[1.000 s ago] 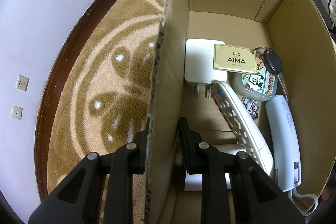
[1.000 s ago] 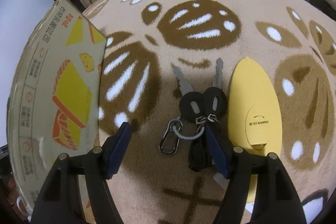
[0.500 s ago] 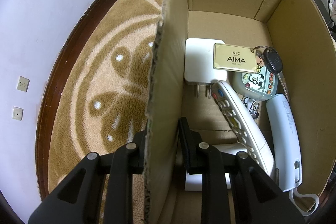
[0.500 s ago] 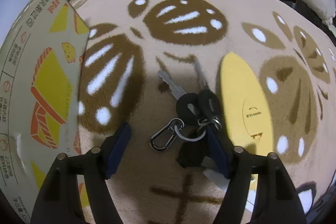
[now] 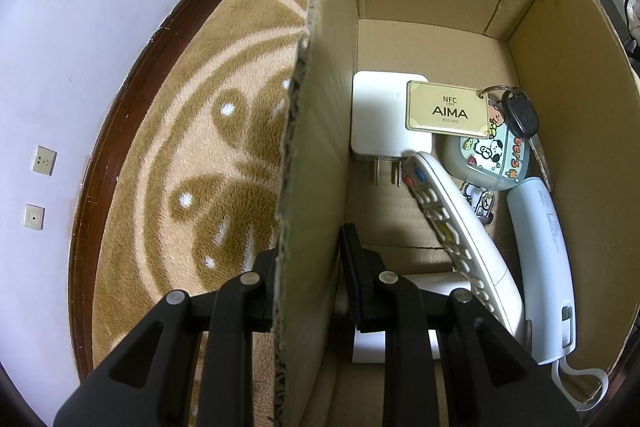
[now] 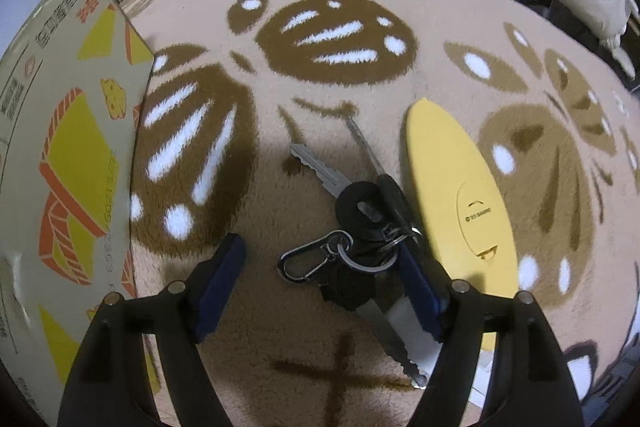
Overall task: Organize rigid objects
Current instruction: 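Lower the right tool onto the black key bunch and grasp its ring, then carry the key bunch over the box and release it with the right tool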
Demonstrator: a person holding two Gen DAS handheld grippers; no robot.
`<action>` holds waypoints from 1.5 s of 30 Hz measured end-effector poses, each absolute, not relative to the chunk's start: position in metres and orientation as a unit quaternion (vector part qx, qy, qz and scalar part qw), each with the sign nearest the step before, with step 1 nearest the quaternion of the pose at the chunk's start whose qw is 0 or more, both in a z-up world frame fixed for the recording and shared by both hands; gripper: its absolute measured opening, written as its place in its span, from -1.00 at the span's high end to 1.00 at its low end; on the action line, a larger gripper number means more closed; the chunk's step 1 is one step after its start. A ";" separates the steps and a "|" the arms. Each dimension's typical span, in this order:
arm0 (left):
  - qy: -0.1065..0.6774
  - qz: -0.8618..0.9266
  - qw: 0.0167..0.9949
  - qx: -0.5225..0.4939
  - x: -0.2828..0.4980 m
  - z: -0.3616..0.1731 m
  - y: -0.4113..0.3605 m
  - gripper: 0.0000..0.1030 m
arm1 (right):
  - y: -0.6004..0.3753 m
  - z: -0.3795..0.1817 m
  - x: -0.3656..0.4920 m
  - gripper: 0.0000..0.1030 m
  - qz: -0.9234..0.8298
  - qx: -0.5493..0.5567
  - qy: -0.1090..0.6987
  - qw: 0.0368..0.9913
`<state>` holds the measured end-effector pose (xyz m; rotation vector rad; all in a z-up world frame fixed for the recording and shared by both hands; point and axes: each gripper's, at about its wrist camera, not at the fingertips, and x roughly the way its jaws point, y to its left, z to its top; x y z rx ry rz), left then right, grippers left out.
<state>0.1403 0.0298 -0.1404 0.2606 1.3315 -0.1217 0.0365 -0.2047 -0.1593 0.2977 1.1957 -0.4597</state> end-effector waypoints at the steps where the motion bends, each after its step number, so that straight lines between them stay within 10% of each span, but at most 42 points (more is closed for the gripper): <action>1: 0.616 -0.056 0.777 0.121 0.140 -0.140 0.030 0.56 | -0.206 -0.160 0.037 -0.48 -0.209 0.139 0.555 0.793; 7: 0.615 -0.056 0.777 0.123 0.139 -0.141 0.028 0.56 | -0.193 -0.153 0.038 0.39 -0.191 0.090 0.541 0.814; 45: 0.617 -0.056 0.776 0.120 0.143 -0.140 0.030 0.56 | -0.145 -0.033 0.030 0.41 -0.058 0.119 0.327 0.936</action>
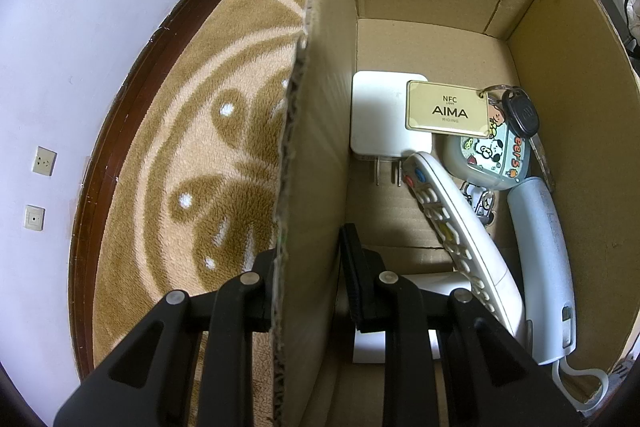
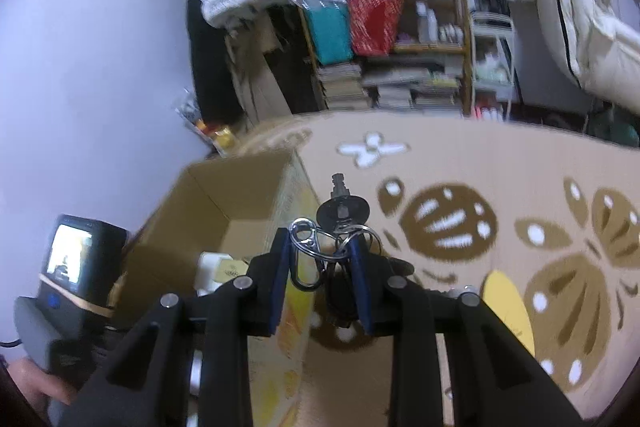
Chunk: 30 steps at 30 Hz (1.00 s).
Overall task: Organize rigid objects
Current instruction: 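Carry the key bunch over the box and release it with the right tool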
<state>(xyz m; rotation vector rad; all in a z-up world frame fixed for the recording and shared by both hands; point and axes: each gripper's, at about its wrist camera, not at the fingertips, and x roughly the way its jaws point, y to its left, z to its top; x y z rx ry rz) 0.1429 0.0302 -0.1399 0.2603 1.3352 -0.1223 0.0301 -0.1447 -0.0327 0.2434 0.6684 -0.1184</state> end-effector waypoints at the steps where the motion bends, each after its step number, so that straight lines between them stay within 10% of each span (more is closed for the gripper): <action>1: 0.617 -0.057 0.776 0.120 0.143 -0.140 0.030 0.56 | -0.141 -0.027 0.029 0.41 -0.050 0.116 0.318 0.940; 30: 0.619 -0.063 0.776 0.100 0.144 -0.139 0.040 0.63 | -0.078 -0.015 0.023 0.41 0.046 0.109 0.310 0.943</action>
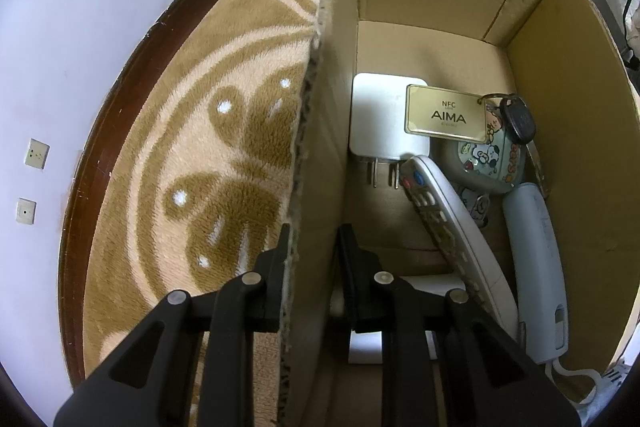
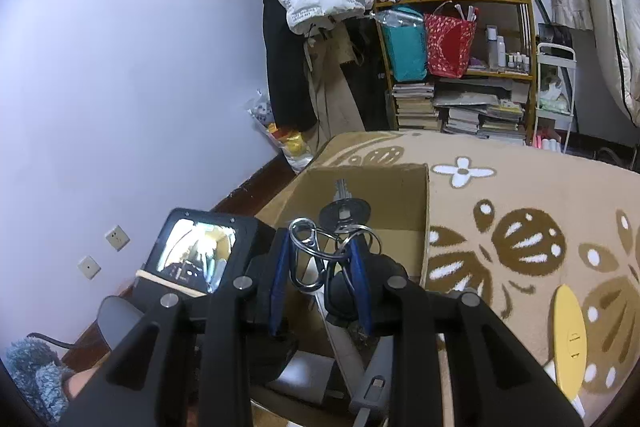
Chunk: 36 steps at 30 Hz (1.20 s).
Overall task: Organize rigid objects
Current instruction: 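Carry the key bunch over the box and release it with the right tool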
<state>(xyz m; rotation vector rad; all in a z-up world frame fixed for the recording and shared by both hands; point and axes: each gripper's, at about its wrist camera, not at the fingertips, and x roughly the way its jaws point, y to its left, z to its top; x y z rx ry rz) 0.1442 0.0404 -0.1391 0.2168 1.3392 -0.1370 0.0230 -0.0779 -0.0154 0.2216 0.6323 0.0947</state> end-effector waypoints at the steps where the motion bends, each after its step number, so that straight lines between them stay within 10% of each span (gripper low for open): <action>1: 0.619 -0.063 0.776 0.100 0.144 -0.139 0.041 0.63 | -0.078 -0.018 0.024 0.41 0.044 0.111 0.315 0.942; 26: 0.620 -0.071 0.776 0.091 0.145 -0.137 0.039 0.73 | -0.086 -0.038 0.034 0.33 0.048 0.121 0.348 0.928; 36: 0.620 -0.071 0.777 0.089 0.146 -0.137 0.040 0.71 | -0.101 -0.015 0.025 -0.30 0.038 0.125 0.315 0.940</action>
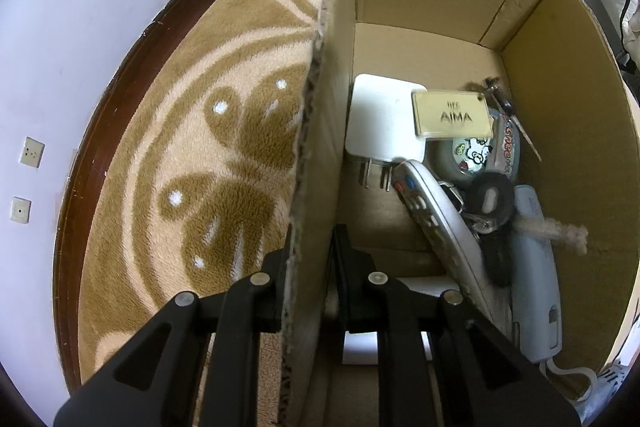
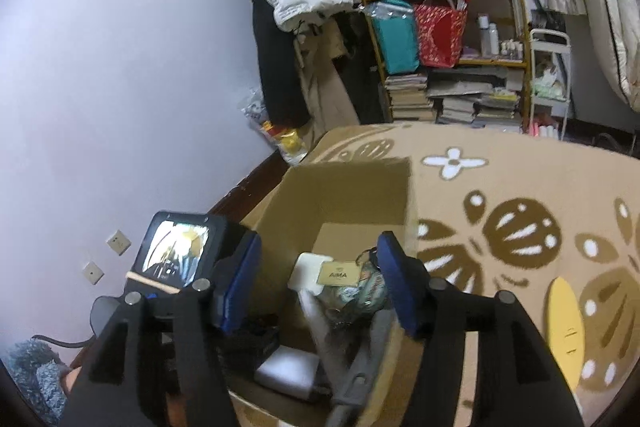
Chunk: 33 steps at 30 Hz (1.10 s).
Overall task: Organize rigid objects
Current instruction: 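Carry the key bunch over the box and release it with the right tool, then move the right tool back to the yellow oval board on the rug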
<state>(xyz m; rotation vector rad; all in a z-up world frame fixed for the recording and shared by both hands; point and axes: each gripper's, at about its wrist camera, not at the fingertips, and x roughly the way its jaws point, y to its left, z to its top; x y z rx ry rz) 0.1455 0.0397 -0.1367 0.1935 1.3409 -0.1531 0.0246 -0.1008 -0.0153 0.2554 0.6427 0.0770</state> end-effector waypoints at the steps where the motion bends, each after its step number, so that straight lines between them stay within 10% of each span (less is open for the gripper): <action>1: 0.620 -0.071 0.776 0.089 0.146 -0.137 0.040 0.71 | -0.105 -0.013 0.024 -0.39 0.030 0.123 0.314 0.941; 12: 0.619 -0.070 0.776 0.093 0.146 -0.136 0.039 0.70 | -0.173 -0.035 0.014 -0.92 -0.090 0.134 0.348 0.924; 33: 0.620 -0.068 0.776 0.094 0.147 -0.137 0.039 0.69 | -0.247 -0.104 -0.009 -0.94 -0.205 0.136 0.430 0.869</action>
